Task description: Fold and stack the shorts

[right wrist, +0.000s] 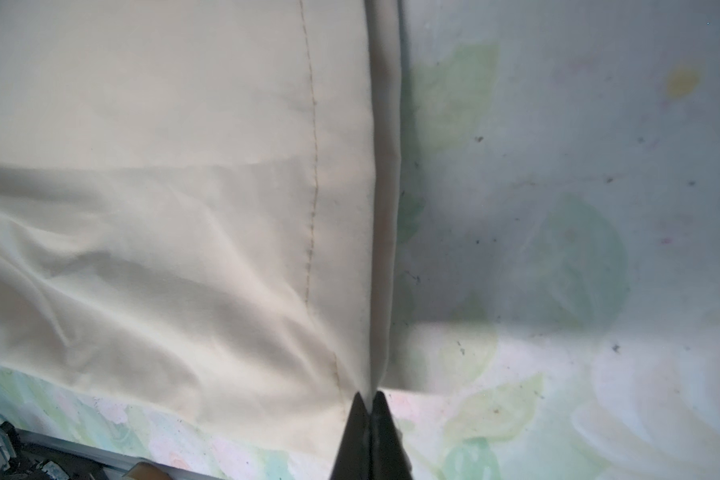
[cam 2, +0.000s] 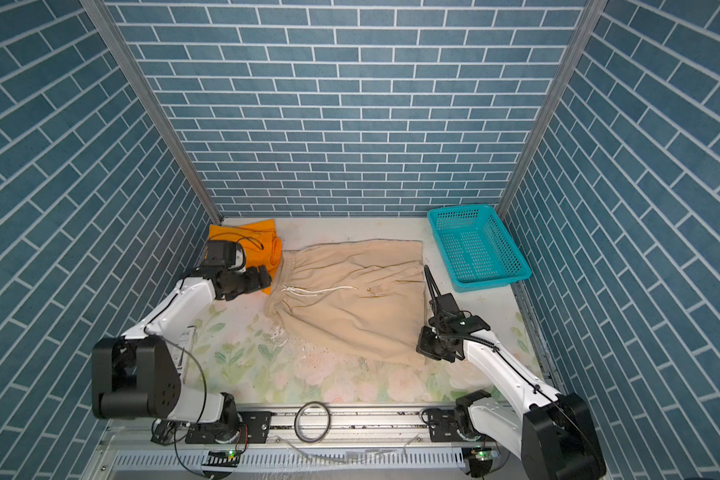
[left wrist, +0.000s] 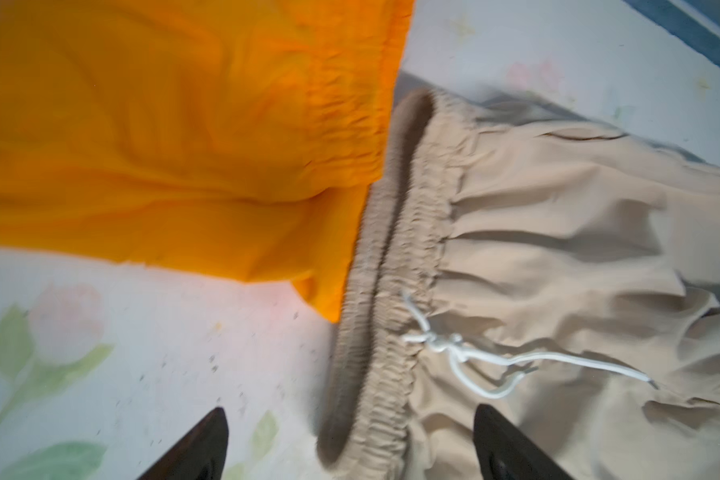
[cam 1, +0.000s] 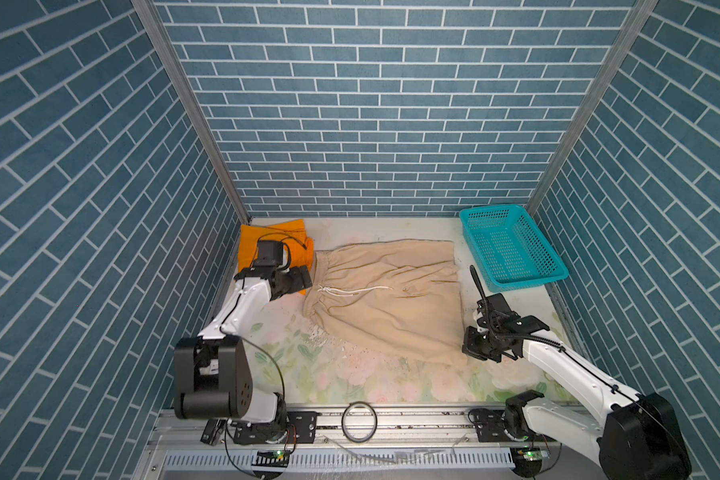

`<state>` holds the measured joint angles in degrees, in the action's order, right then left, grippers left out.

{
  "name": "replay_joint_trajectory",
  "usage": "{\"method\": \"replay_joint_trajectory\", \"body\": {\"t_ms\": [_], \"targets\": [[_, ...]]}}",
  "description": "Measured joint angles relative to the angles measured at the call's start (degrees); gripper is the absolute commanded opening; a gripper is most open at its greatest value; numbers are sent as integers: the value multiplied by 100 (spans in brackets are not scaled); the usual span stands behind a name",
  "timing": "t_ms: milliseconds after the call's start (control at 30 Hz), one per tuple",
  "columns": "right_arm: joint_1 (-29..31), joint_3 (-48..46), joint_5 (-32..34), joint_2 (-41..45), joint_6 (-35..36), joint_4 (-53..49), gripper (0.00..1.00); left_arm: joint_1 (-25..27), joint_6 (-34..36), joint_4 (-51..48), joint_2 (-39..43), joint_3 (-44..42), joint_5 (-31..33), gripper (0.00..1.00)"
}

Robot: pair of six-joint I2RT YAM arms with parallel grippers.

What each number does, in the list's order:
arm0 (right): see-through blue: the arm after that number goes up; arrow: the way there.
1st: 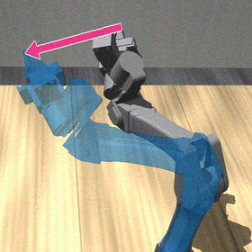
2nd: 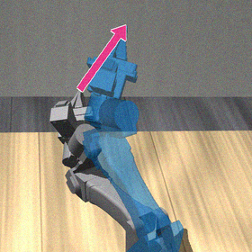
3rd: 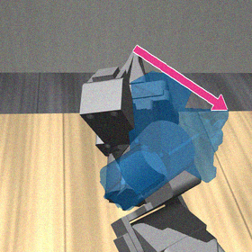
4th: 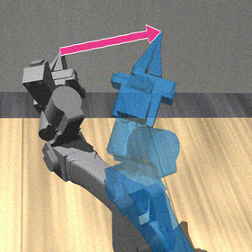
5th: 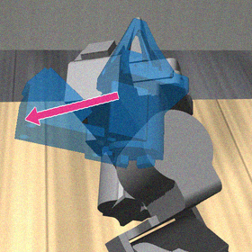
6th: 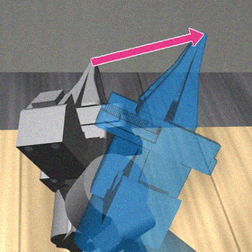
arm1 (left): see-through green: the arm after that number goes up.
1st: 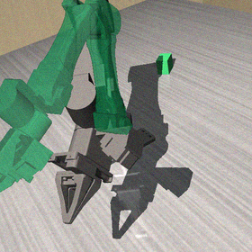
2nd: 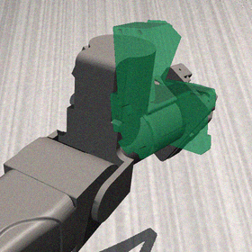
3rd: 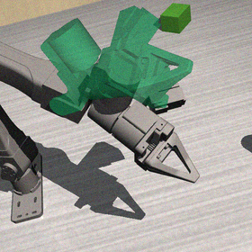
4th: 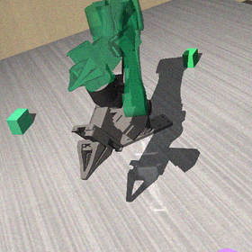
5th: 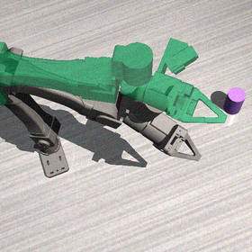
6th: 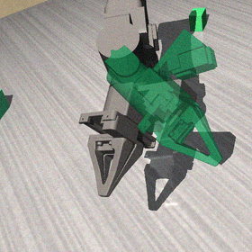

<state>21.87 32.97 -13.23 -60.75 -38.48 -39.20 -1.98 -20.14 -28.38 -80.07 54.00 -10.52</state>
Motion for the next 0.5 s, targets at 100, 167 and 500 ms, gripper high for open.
{"method": "replay_joint_trajectory", "body": {"t_ms": [100,167,500], "targets": [[-35,0,35,37,39,26,0,-37,-264,184,299,-726,-146,86],[-55,0,37,39,83,57,0,-28,-422,389,374,-1113,-251,83],[-179,-2,-4,-68,181,350,0,-31,-468,1410,105,-1735,-920,60]]}}
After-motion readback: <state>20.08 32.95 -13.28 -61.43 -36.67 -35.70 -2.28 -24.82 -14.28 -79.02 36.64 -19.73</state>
